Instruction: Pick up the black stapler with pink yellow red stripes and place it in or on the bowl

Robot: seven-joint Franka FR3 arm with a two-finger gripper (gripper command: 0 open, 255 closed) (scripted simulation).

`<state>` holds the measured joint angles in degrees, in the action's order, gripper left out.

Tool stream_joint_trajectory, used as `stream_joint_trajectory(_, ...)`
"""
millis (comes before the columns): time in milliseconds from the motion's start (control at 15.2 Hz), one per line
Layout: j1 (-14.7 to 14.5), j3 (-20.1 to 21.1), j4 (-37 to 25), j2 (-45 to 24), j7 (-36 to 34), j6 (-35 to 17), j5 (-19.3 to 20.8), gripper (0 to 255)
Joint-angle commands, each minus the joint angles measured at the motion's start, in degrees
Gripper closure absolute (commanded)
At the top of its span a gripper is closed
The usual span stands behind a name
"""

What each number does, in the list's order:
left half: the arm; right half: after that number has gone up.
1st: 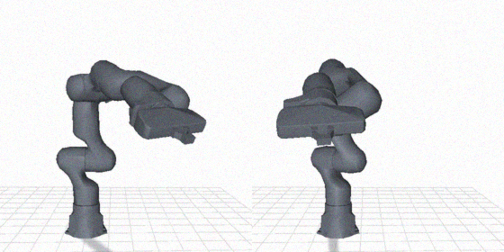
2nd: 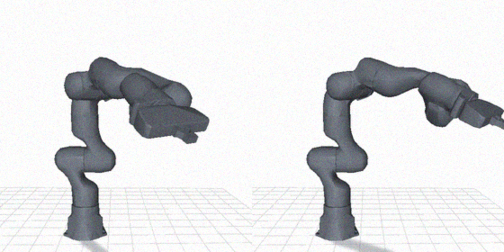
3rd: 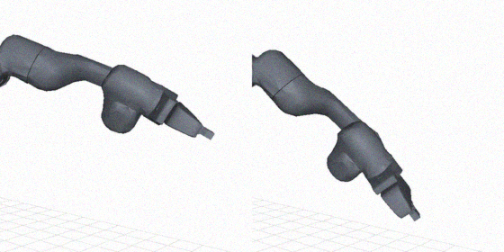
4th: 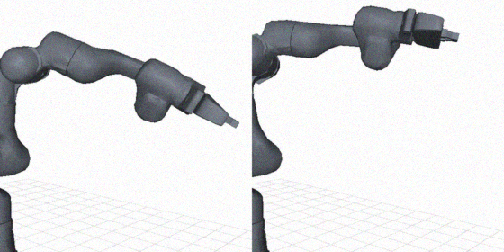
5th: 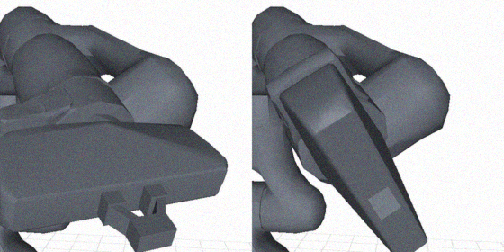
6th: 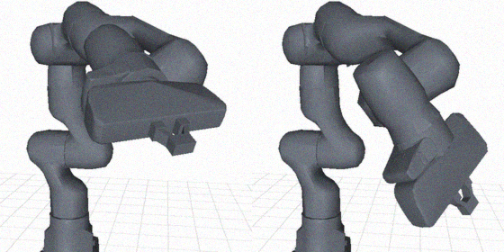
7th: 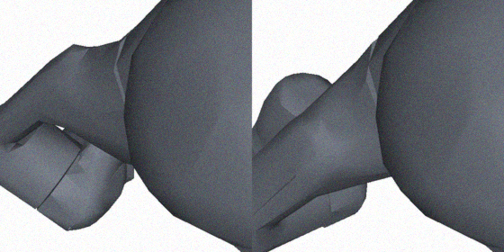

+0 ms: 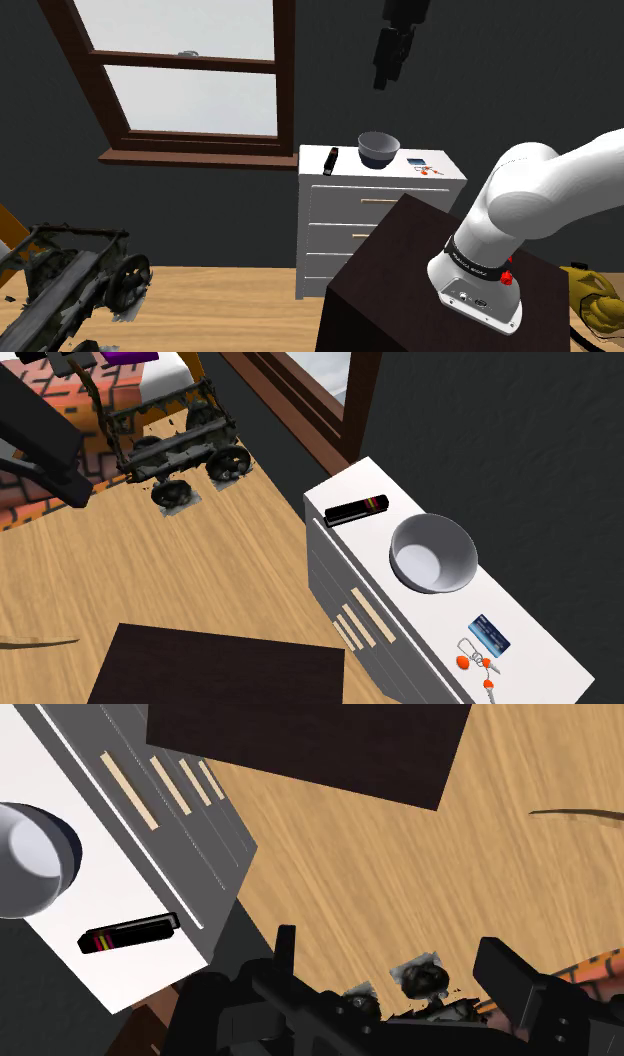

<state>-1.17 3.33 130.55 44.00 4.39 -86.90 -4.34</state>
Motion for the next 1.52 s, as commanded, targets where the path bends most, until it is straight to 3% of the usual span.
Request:
stream_joint_trajectory(0, 0.0, 0.0, 0.0, 0.0, 0.0, 0.0, 0.0, 0)
stream_joint_trajectory(726, 5.7, 1.3, 3.3, -16.2, -10.9, -19.4, 0.1, 0)
stream_joint_trajectory(1452, 10.7, 0.5, -0.7, -36.2, -21.7, -35.1, 1.7, 0)
